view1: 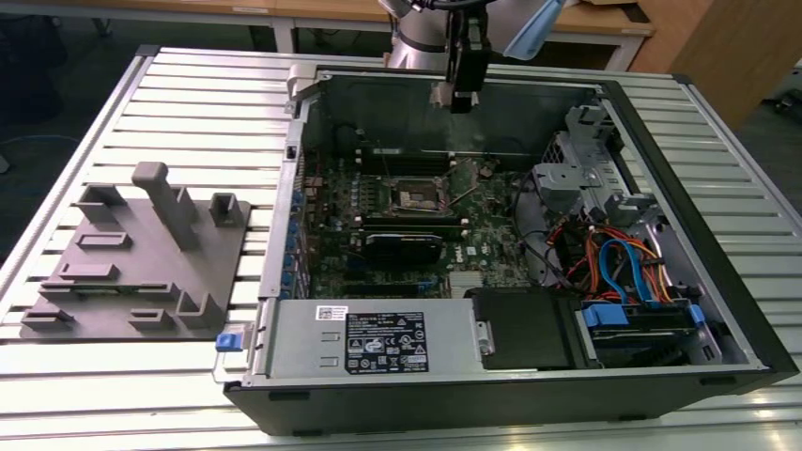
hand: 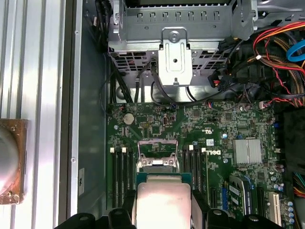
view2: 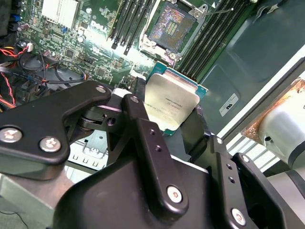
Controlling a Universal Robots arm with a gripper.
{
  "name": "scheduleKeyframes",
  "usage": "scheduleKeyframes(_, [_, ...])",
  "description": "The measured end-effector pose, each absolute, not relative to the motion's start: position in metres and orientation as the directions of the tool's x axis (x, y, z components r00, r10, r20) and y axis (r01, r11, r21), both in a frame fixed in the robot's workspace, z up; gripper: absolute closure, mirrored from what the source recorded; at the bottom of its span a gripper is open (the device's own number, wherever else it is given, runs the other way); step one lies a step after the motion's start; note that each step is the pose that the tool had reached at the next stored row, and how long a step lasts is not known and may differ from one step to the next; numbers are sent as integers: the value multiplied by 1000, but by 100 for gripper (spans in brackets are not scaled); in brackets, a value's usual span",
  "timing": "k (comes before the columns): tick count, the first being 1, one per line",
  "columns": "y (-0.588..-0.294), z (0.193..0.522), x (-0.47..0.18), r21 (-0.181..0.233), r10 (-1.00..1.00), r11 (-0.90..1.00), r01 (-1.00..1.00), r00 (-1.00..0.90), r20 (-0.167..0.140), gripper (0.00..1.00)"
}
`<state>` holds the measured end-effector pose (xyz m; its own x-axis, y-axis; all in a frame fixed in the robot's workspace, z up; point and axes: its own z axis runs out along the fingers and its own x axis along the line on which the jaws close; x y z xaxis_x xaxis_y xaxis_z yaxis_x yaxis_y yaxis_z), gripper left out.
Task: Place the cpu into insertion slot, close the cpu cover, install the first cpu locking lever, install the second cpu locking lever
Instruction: 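Place the cpu into insertion slot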
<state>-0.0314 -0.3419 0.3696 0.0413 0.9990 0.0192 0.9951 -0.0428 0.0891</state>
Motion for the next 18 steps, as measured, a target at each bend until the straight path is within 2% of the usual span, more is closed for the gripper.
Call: scheduleKeyframes(18, [-342, 369, -31, 89, 993, -120, 989, 118, 19, 46])
